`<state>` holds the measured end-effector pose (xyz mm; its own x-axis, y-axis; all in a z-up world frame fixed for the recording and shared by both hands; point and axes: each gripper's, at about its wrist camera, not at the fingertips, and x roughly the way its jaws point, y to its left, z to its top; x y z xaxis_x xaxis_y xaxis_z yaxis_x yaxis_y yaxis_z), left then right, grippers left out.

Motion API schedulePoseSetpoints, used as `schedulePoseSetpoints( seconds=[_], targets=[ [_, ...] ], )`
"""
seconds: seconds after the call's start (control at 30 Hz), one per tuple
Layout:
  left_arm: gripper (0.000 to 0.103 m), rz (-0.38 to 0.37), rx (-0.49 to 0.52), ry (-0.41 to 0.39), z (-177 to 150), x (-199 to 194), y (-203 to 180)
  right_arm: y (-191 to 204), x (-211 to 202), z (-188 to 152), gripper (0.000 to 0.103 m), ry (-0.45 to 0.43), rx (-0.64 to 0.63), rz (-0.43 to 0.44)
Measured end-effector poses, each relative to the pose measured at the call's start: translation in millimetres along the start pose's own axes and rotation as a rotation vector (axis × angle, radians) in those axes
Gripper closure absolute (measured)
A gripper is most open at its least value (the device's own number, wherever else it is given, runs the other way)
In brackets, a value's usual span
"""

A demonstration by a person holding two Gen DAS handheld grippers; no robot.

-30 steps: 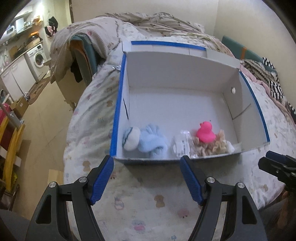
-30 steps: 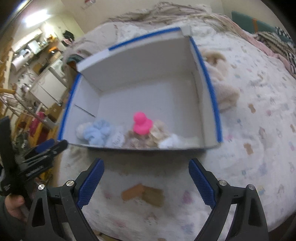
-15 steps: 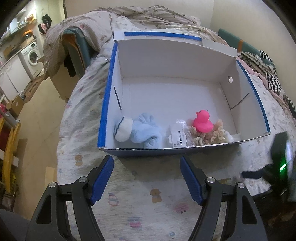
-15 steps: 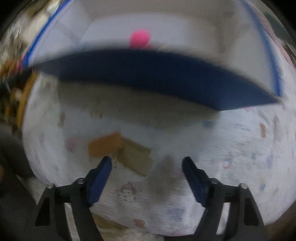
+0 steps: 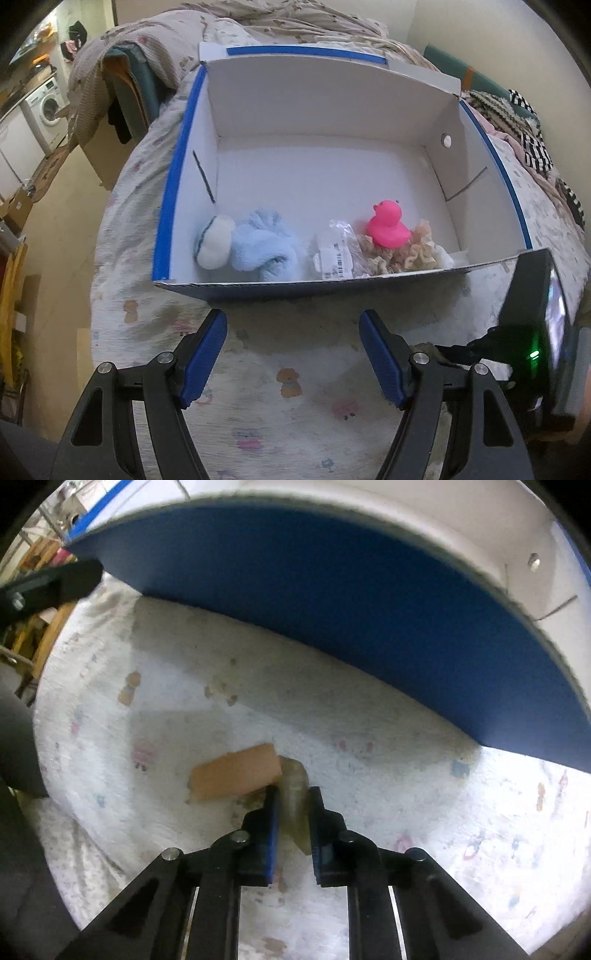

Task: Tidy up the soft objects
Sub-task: 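Grasp the tan sponge with the left tool while the right tool grasps a small beige item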

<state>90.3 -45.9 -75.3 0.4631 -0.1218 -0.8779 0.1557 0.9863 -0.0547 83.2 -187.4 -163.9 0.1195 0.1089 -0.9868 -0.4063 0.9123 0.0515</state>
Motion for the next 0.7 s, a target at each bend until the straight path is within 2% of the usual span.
schedulePoseSetpoints(
  seconds=[0.17,0.3,0.53,0.6,0.7],
  targets=[
    [0.031,-0.02,0.02,0.011,-3,2,-7,-20,-30,-12,0.088,-0.076,0.096,0.009],
    [0.031,-0.058,0.073,0.038,-9,9,-23,-43,-49,-22,0.087,-0.137,0.208,0.024],
    [0.031,-0.159,0.265,0.178,-28,51,-80,-74,-59,-35,0.087,-0.166,0.327,0.018],
    [0.034,-0.166,0.332,0.214,-36,64,-94,-81,-62,-40,0.087,-0.171,0.354,0.019],
    [0.049,-0.183,0.381,0.257,-43,76,-106,-90,-64,-45,0.087,-0.174,0.379,0.022]
  ],
)
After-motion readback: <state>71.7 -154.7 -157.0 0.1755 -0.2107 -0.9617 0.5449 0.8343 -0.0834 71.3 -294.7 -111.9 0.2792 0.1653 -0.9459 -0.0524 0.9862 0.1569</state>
